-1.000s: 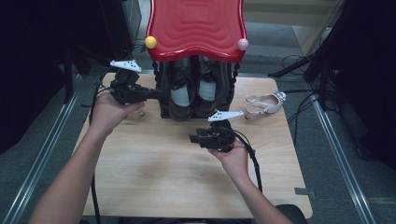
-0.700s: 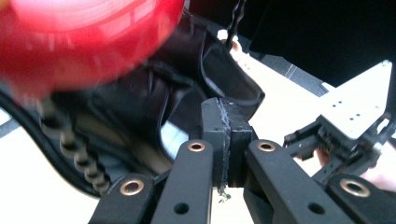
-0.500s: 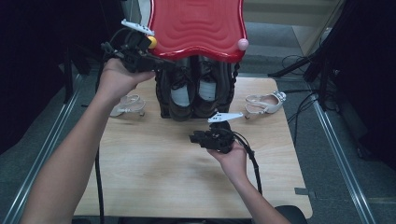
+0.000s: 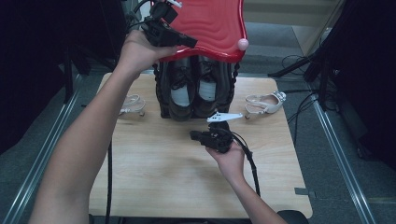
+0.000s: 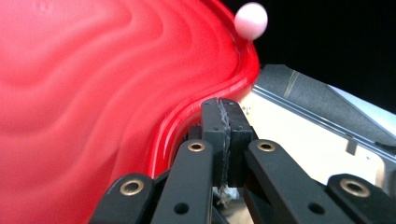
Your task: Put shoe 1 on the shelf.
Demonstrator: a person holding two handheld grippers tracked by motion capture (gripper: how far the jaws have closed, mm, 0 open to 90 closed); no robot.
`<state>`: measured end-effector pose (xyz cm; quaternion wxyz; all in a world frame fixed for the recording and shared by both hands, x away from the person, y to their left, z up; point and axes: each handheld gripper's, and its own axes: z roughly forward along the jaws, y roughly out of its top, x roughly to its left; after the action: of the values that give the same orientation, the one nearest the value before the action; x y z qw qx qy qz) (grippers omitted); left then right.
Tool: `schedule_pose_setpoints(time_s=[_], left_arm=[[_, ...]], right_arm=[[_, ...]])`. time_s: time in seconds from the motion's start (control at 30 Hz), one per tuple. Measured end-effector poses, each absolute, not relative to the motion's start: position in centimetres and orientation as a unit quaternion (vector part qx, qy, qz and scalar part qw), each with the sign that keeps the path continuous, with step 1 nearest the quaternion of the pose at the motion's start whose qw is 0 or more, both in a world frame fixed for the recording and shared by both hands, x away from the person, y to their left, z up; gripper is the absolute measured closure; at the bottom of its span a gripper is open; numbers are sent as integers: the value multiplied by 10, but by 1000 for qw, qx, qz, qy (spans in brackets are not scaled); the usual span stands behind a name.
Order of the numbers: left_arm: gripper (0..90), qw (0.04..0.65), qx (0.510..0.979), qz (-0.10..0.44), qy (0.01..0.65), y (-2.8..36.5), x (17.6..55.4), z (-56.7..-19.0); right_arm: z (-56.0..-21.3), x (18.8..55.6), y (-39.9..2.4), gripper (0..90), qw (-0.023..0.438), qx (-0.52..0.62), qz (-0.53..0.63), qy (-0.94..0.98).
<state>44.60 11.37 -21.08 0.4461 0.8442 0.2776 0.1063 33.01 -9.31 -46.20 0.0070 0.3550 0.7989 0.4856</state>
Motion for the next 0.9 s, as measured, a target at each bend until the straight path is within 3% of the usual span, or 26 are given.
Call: schedule_pose_setpoints(time_s=[0.37,0.9], left_arm=[[900,432,852,108,275,88,472,-218],[900,424,853,96,289,80,493,-233]], right_arm=[[-465,336,-83,900,-3,367,484,794],[-452,349,-60,900,36,374,490,786]])
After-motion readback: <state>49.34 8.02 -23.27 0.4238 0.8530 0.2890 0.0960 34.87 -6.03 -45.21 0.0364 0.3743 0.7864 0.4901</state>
